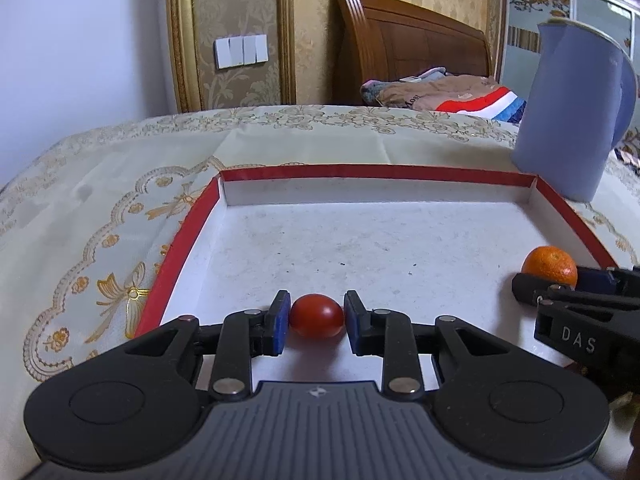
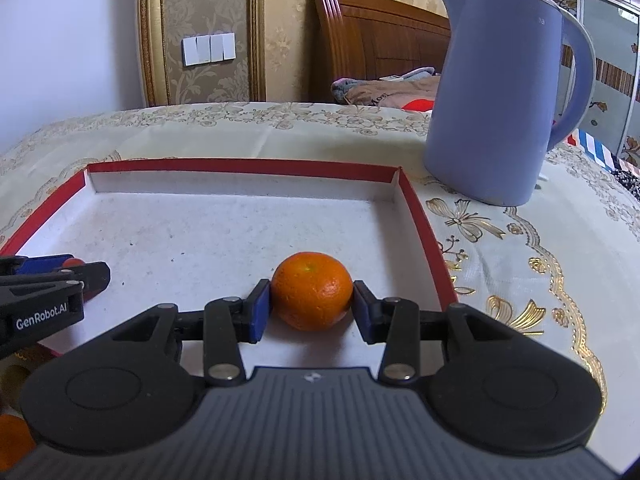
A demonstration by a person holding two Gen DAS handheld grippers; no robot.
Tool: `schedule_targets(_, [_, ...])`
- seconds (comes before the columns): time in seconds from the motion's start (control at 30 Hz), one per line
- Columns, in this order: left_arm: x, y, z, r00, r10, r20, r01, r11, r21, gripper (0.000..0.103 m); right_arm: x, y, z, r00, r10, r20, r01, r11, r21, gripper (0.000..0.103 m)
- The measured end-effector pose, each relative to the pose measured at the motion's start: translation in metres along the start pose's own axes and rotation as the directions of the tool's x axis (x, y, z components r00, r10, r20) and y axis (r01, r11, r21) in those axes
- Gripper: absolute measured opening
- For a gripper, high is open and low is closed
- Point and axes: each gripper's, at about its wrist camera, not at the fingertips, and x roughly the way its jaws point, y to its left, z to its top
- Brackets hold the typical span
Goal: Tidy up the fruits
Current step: 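Lift and carry the tomato and orange over the red tray with both grippers, then open the right gripper to drop the orange while the left gripper releases the tomato into the tray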
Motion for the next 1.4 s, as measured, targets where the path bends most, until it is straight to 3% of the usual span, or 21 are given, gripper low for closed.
schedule_targets(0.03, [-0.001, 0.0, 0.0, 1.0, 0.006, 0.001, -0.006, 1.0, 0.005, 0.033, -0.001, 0.0, -0.001, 1.0, -0.001, 0.005, 0.001, 1.0, 0.0, 0.042])
schedule_targets(0.07, [-0.001, 0.0, -0.001, 1.0, 0.005, 0.002, -0.005, 1.0, 0.003, 0.045, -0.002, 0.001, -0.002, 1.0, -0.003, 0.01, 0.003, 1.0, -0.003, 0.044])
schedule_targets(0.13, [-0.002, 0.003, -0.001, 1.0, -0.019, 0.003, 0.019, 1.0, -0.013, 0.061, -0.002, 0.0, -0.004, 1.0, -0.014, 0.017, 0.014, 1.0, 0.001, 0.062])
schedule_targets(0.3, [-0.004, 0.012, 0.001, 0.999, -0.032, 0.011, 0.033, 0.998, -0.06, 0.063, -0.002, -0.003, -0.005, 1.0, -0.008, 0.015, 0.008, 1.0, 0.016, 0.063])
schedule_targets(0.43, [-0.005, 0.018, -0.001, 0.999, -0.037, 0.004, 0.037, 0.995, -0.09, 0.063, -0.005, -0.009, -0.006, 0.999, -0.011, 0.03, 0.009, 0.999, 0.052, 0.082])
schedule_targets(0.5, [-0.006, 0.02, -0.002, 0.999, -0.033, 0.012, 0.034, 0.994, -0.099, 0.063, -0.007, -0.012, -0.006, 0.999, -0.009, 0.038, 0.007, 0.998, 0.068, 0.083])
schedule_targets(0.6, [-0.01, 0.02, -0.003, 0.999, -0.025, 0.037, 0.029, 0.994, -0.106, 0.075, -0.007, -0.013, -0.006, 0.999, 0.014, 0.039, -0.016, 0.998, 0.068, 0.094])
schedule_targets(0.7, [-0.015, 0.018, -0.005, 0.997, -0.02, 0.079, 0.027, 0.996, -0.087, 0.077, -0.01, -0.011, -0.008, 0.998, 0.017, 0.056, -0.02, 0.998, 0.056, 0.102])
schedule_targets(0.87, [-0.022, 0.014, -0.006, 0.993, -0.048, 0.105, 0.055, 0.996, -0.063, 0.077, -0.019, -0.016, -0.009, 0.994, 0.015, 0.105, -0.022, 0.997, 0.073, 0.103])
schedule_targets(1.07, [-0.036, 0.025, -0.009, 0.987, -0.056, 0.154, 0.075, 0.99, -0.119, 0.078, -0.033, -0.021, -0.013, 0.986, 0.031, 0.162, -0.046, 0.995, 0.087, 0.103])
schedule_targets(1.4, [-0.057, 0.034, -0.026, 0.985, -0.034, 0.171, 0.058, 0.989, -0.136, 0.079, -0.057, -0.037, -0.023, 0.973, 0.044, 0.227, -0.087, 0.979, 0.182, 0.103])
